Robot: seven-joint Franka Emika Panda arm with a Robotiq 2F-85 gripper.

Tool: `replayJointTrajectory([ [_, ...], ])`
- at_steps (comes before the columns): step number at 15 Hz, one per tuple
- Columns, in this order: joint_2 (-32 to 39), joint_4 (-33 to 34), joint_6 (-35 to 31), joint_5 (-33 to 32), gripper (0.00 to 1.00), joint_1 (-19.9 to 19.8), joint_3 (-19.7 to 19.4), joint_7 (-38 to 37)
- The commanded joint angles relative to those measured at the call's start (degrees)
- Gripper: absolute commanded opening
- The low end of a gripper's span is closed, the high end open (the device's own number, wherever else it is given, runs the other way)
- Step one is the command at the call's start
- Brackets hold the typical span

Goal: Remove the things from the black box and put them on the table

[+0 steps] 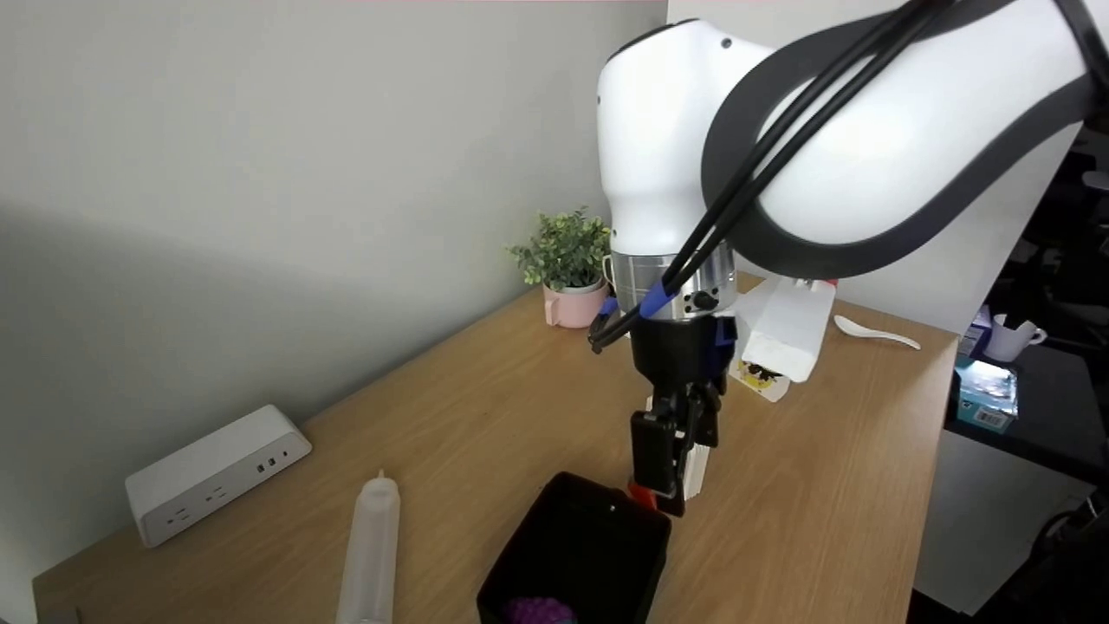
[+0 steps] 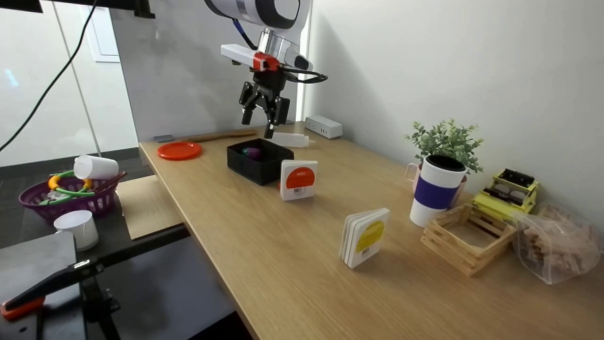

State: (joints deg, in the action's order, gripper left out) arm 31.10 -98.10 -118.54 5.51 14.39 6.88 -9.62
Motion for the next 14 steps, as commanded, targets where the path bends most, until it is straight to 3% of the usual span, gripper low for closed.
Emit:
replayJointTrajectory([
  [1, 1.0, 1.8, 3.0, 0.4, 1.00, -2.8, 2.4, 10.9],
  [7, 8.4, 13.6, 12.8, -1.3, 1.00, -4.2, 4.2, 27.5],
  [14, 21.7, 33.0, 27.3, -9.3, 1.00, -0.1, 5.9, 40.2],
])
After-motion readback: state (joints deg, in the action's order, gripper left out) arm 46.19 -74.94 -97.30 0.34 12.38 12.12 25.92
